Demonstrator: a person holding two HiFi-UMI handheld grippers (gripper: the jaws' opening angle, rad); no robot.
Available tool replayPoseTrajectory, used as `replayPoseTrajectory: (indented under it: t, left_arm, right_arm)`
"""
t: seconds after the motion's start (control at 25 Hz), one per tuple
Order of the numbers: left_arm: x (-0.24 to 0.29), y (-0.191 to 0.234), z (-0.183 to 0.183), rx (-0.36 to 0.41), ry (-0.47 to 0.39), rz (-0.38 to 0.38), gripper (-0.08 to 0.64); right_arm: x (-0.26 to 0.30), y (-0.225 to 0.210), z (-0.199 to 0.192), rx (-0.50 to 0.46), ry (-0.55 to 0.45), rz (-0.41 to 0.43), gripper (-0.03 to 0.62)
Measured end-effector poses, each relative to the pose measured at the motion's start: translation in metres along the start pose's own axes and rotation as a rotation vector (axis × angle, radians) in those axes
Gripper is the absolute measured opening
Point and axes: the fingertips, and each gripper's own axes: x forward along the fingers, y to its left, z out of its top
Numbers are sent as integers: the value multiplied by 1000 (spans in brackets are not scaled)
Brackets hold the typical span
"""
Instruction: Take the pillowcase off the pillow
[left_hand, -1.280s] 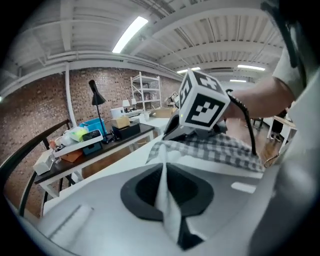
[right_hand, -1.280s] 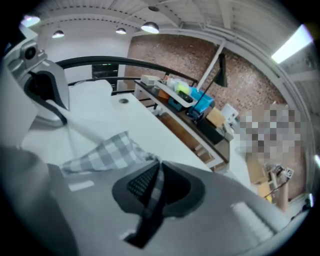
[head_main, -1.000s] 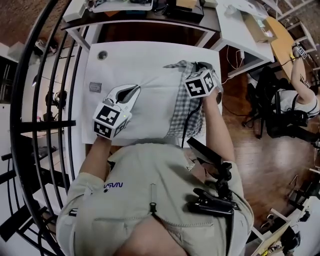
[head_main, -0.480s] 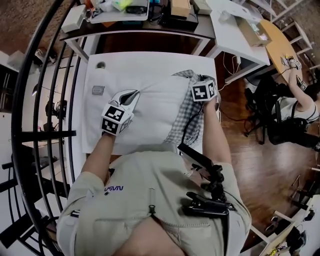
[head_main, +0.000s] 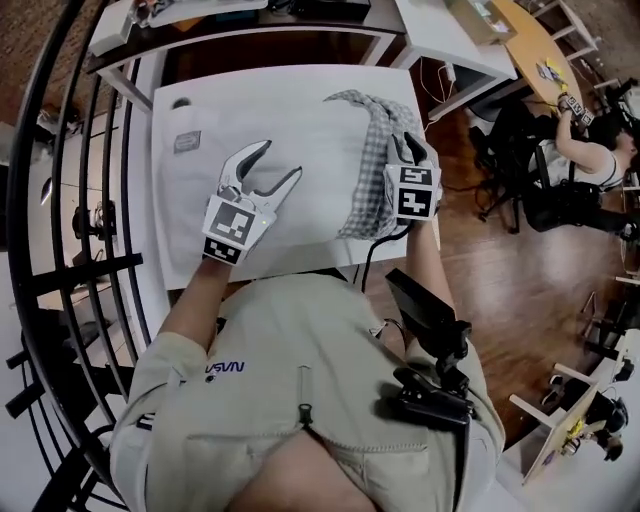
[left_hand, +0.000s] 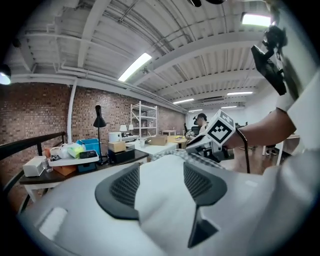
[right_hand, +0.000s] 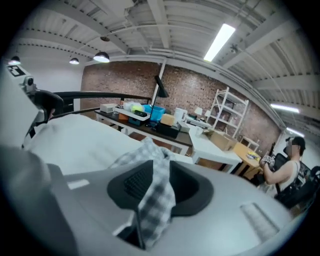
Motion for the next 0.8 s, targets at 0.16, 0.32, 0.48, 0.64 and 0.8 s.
replayPoseTrajectory:
  t: [0.16,0.32,0.48,0.64,0.8]
  left_arm:
    - [-18,-52,-7,36,-2,-109,255]
    - [-21,-102,-34,58,53,-212,255]
    - [-19,-138,-57,85,104,-248,255]
    - [1,-155,-86,179,197,-240,272]
    - [20,-149,-123,283,323,-152,291]
  right_arm:
    - [-57,25,-32,59,16,-22,106]
    - [-97,55,-72,101,54,-9,121]
    - [-116,86,-120,146,122,46,149]
    - [-112,117,-150,148,167,112,167]
    - [-98,132,-162,65,190,141,165]
